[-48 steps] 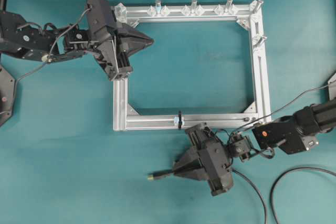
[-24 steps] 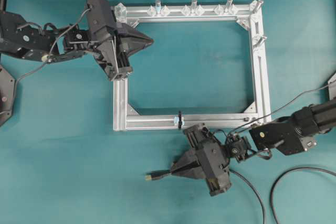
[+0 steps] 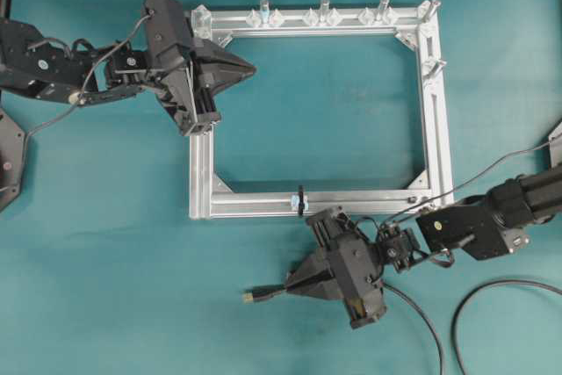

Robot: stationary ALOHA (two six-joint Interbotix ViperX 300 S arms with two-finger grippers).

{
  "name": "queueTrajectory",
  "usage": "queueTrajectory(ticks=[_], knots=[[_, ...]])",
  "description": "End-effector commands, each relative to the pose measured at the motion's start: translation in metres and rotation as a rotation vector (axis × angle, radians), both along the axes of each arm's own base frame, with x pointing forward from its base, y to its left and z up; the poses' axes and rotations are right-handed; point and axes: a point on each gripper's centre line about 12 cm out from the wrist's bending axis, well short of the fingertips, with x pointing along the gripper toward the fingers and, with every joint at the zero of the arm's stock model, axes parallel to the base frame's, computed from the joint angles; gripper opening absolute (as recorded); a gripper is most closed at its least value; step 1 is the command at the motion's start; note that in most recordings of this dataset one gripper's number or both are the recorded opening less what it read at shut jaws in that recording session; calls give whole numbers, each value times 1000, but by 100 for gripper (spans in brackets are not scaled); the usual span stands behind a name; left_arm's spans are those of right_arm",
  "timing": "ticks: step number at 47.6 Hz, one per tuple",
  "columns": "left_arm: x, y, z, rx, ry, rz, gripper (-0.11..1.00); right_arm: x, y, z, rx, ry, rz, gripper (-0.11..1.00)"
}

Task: Insert the wire through the string loop located in the center.
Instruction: 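Close the right gripper on the cable just behind the USB plug, then lift the cable and carry it right toward the zip-tie loop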

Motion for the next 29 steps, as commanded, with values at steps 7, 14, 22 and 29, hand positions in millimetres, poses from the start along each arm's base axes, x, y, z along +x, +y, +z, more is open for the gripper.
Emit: queueTrajectory(ticks=[7, 14, 22, 29], knots=[[1, -1, 12, 8, -36, -4, 0, 2, 3, 15, 11, -33, 5, 11], [1, -1, 12, 8, -36, -4, 0, 1, 2, 25, 16, -49, 3, 11], [1, -1, 12, 8, -36, -4, 0, -5, 0, 49, 27, -89, 4, 11], [2, -1, 12, 9, -37, -4, 0, -14, -3, 69, 23, -93, 1, 11]])
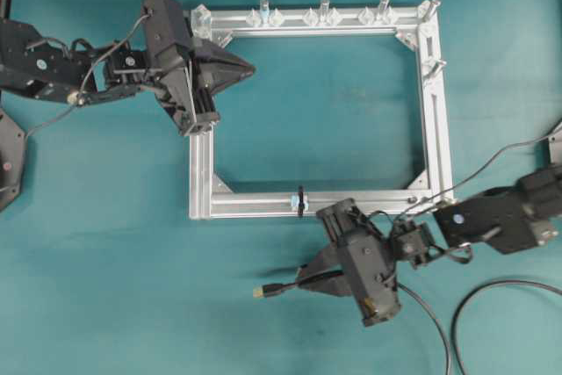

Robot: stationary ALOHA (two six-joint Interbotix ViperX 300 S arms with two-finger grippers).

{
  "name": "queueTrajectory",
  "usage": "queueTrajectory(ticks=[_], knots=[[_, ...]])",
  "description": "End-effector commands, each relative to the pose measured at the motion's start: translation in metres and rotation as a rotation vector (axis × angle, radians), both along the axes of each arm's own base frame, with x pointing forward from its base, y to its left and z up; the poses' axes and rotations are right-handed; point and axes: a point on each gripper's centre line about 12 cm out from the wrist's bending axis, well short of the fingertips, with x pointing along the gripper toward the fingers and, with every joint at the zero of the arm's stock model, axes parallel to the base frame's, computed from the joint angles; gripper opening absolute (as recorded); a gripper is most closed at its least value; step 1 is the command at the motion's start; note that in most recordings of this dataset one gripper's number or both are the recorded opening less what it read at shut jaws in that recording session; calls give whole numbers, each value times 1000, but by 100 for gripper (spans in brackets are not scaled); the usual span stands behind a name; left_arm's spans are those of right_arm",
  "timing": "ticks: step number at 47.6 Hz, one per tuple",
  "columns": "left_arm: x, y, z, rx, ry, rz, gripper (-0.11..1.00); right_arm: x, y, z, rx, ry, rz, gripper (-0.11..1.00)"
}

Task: Insert the wire through the string loop located in the center.
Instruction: 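Lift the cable and carry it right toward the zip-tie loop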

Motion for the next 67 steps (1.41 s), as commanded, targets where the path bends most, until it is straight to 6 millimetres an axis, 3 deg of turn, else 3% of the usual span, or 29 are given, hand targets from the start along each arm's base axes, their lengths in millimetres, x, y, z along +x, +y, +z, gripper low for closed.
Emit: queueTrajectory(ticks=[1, 18, 39, 67], knots=[[2, -1, 11, 7, -35, -3, 0, -4, 0, 29, 11, -42, 2, 11], [2, -1, 10, 8, -33, -6, 0, -22, -7, 59, -13, -5, -9, 11], [2, -1, 10, 8, -33, -4, 0, -37, -15, 48, -27, 37, -15, 11], [1, -1, 10, 7, -30, -4, 0, -66, -63, 53, -30, 47, -131, 11]])
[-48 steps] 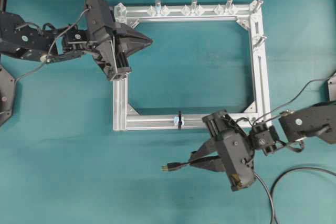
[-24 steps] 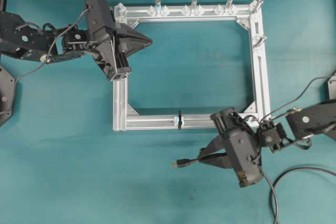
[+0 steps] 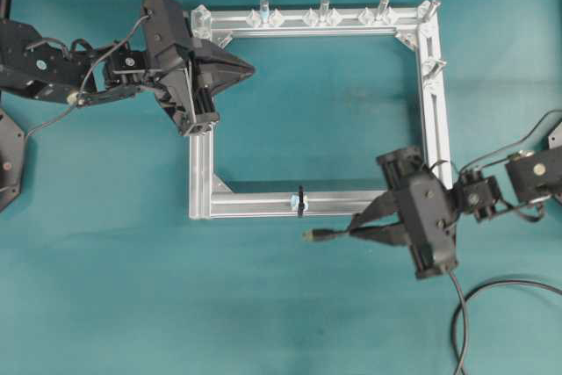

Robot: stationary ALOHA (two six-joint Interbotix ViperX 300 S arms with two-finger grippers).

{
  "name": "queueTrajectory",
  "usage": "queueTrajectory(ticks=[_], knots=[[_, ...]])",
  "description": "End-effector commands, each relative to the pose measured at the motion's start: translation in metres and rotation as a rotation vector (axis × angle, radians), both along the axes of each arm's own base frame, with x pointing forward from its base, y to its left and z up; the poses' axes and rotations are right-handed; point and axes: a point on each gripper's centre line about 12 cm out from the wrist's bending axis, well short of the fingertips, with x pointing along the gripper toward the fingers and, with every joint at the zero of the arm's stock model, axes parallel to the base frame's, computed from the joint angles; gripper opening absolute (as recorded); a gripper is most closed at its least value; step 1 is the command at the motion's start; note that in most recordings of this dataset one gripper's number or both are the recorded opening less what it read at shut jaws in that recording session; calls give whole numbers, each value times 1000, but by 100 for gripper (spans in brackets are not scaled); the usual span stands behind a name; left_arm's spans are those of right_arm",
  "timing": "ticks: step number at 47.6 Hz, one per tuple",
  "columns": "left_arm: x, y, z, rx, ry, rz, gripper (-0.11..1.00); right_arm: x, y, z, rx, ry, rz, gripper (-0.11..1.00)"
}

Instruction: Insert the wire through the string loop located in the center.

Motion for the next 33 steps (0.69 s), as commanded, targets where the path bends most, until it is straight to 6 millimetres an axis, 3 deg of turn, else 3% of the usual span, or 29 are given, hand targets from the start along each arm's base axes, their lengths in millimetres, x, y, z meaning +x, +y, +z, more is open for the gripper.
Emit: queueTrajectory(ticks=[1, 15, 33], knots=[[1, 0, 10, 7, -31, -3, 0, -3, -8, 11, 4, -24, -22, 11], [-1, -1, 8, 3, -22, -4, 0, -18, -26, 12, -5, -1, -73, 11], [1, -7, 7, -1, -8, -21, 0, -23, -28, 9, -7, 8, -76, 11]])
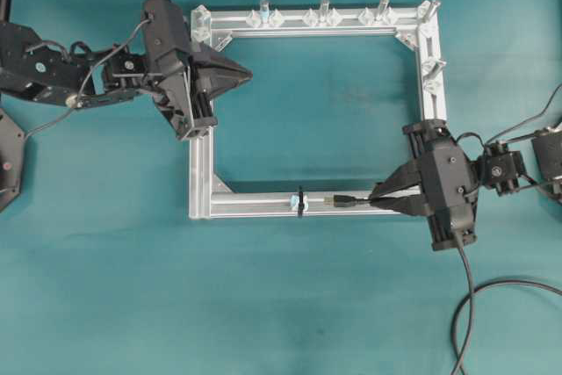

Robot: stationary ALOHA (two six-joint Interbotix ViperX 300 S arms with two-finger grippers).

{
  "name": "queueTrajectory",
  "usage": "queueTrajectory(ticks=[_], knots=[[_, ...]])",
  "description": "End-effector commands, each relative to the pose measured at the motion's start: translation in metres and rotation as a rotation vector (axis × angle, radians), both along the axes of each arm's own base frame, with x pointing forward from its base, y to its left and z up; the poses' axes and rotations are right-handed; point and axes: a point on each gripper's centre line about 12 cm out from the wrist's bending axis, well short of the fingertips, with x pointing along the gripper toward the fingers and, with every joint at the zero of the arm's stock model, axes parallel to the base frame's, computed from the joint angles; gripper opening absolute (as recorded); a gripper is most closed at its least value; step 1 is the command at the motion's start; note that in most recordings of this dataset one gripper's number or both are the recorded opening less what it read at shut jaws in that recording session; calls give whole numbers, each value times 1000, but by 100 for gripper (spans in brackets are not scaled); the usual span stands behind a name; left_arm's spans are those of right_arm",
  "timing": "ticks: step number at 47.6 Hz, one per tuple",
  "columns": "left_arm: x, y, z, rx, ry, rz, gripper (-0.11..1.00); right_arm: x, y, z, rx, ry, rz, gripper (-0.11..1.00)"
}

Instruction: Insert the wire through the string loop located in the center.

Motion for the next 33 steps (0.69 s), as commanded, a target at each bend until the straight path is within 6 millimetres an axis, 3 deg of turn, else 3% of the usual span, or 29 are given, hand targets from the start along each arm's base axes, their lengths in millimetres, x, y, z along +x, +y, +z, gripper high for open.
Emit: queueTrajectory(ticks=[1, 17, 33], knots=[[3, -2, 12, 5, -34, -8, 0, 2, -1, 8, 3, -28, -2, 11], [6, -14, 14, -3, -34, -39, 0, 2, -2, 8, 3, -29, -5, 11], [-5, -53, 30, -18, 9, -149, 0, 2, -2, 8, 2, -31, -6, 11]])
